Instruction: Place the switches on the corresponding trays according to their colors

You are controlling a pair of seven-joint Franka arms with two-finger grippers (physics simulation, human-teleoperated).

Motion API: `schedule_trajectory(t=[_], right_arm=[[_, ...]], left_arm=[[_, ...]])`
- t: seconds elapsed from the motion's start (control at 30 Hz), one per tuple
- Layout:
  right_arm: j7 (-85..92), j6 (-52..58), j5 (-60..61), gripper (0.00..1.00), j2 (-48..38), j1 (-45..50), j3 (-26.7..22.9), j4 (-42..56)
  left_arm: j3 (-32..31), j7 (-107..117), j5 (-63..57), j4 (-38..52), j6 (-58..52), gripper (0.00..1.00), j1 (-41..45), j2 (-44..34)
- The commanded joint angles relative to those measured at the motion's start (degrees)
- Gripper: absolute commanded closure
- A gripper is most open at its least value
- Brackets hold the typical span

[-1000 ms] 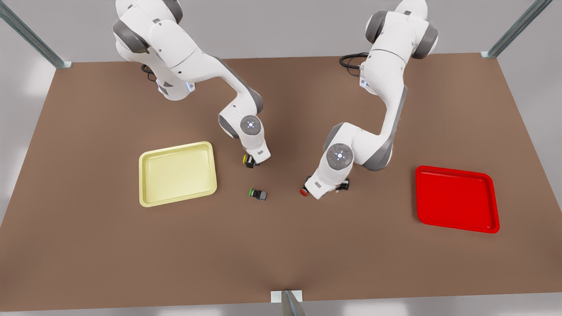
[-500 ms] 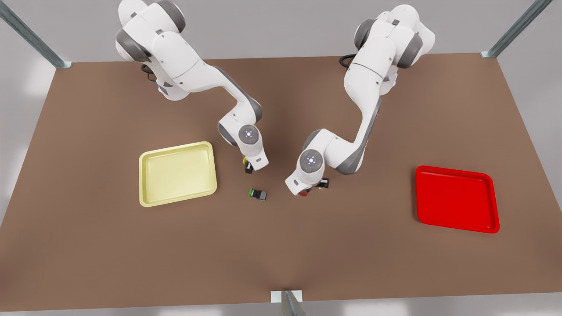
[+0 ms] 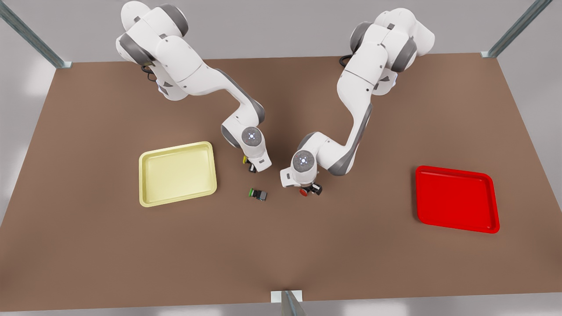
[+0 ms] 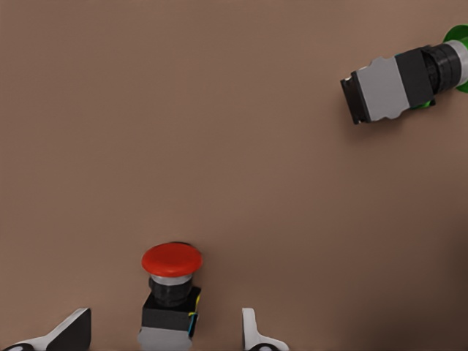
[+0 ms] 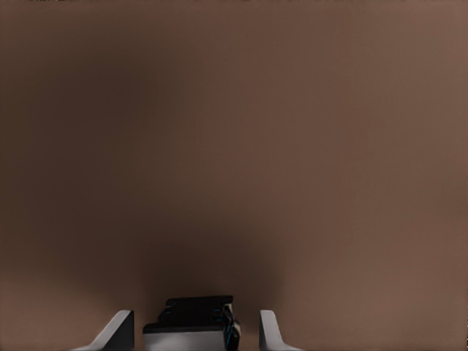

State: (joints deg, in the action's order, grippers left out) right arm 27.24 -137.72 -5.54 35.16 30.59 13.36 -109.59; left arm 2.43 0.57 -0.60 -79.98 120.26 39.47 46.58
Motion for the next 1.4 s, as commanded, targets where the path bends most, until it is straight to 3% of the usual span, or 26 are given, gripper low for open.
schedule_trajectory(t=[0.0, 0.27, 0.33, 0.57, 0.67, 0.73, 0.77, 1.13, 1.37], right_arm=[[0.00, 0.00, 0.00, 0.39, 0.00, 0.00, 0.00, -0.01], [0.00, 0.00, 0.09, 0.40, 0.26, 0.18, 0.00, -0.01], [0.00, 0.00, 0.09, 0.44, 0.35, 0.18, 0.00, 0.08], [0.00, 0.09, 0.09, 0.43, 0.35, 0.09, 0.00, 0.08], [0.09, 0.18, 0.09, 0.43, 0.35, 0.00, 0.00, 0.08], [0.09, 0.18, 0.09, 0.43, 0.35, 0.00, 0.00, 0.17], [0.09, 0.26, 0.09, 0.43, 0.35, -0.09, 0.00, 0.43], [0.09, 0.18, 0.09, 0.44, 0.35, -0.09, 0.00, 0.43], [0.09, 0.97, 0.09, 0.45, 0.09, -0.44, 0.09, 0.87]], left_arm=[[-0.05, -0.13, 0.25, 0.00, 0.15, 0.00, -0.01, 0.18], [0.03, -1.89, -0.28, -7.29, 3.76, 0.01, -0.54, -2.10], [0.03, -1.98, -0.37, -7.56, 3.84, 0.01, -0.54, -2.10], [-0.05, -1.89, -0.28, -8.79, 7.10, 0.01, -0.71, -1.23], [-0.05, -1.72, -0.28, -9.31, 7.36, 0.07, -0.54, -1.14], [-0.14, -1.54, -0.28, -10.19, 8.15, 0.30, -0.54, -1.31], [-0.14, -1.54, -0.28, -10.19, 8.06, 0.32, -0.63, -1.31], [-0.14, -1.72, -0.19, -10.19, 7.80, 0.33, -0.89, -1.31], [-0.05, -3.83, -0.45, -10.19, 7.53, 0.38, -1.15, -1.75]])
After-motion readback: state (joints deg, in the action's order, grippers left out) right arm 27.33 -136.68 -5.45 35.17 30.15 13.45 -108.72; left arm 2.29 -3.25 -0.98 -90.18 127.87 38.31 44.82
